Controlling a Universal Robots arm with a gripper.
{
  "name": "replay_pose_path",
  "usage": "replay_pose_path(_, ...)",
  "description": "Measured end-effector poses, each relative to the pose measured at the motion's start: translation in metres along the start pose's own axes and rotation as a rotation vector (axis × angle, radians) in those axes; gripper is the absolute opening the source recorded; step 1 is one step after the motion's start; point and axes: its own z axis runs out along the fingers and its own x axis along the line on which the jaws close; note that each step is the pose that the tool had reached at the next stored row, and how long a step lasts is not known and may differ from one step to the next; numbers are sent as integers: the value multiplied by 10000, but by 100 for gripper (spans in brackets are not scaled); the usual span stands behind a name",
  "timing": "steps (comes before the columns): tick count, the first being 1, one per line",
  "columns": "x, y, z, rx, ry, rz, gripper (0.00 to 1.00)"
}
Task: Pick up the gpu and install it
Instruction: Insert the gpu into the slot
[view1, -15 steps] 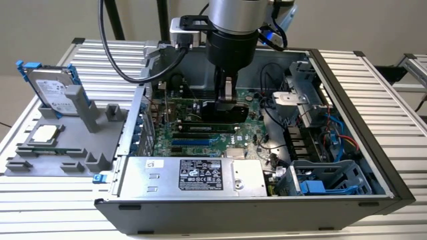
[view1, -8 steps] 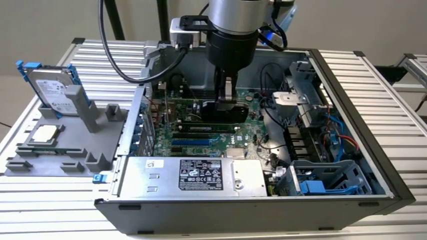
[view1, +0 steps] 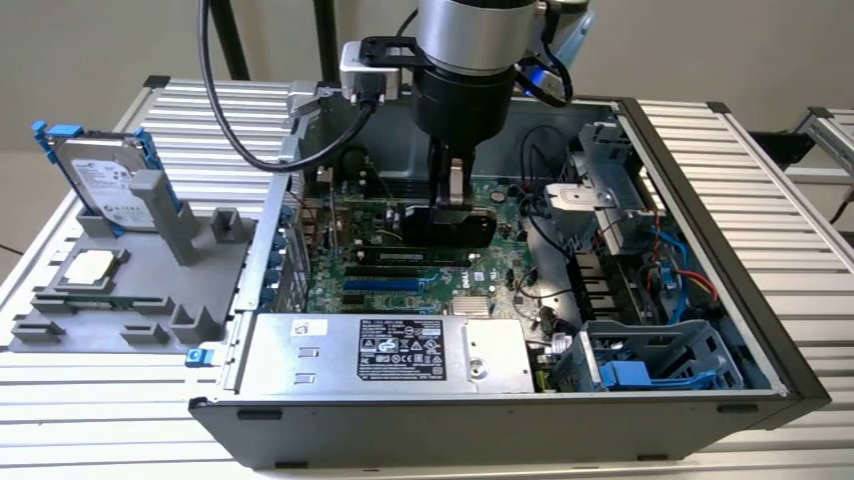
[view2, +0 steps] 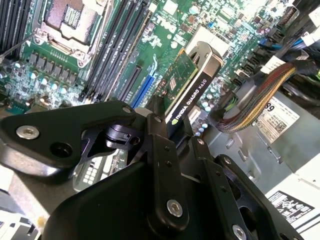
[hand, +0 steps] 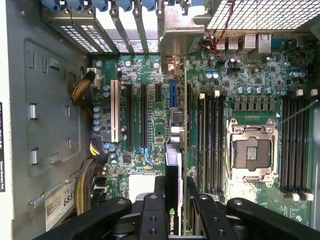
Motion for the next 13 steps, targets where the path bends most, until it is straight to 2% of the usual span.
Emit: replay_pose_path(13, 1, -1, 45, 0, 8, 24, 0)
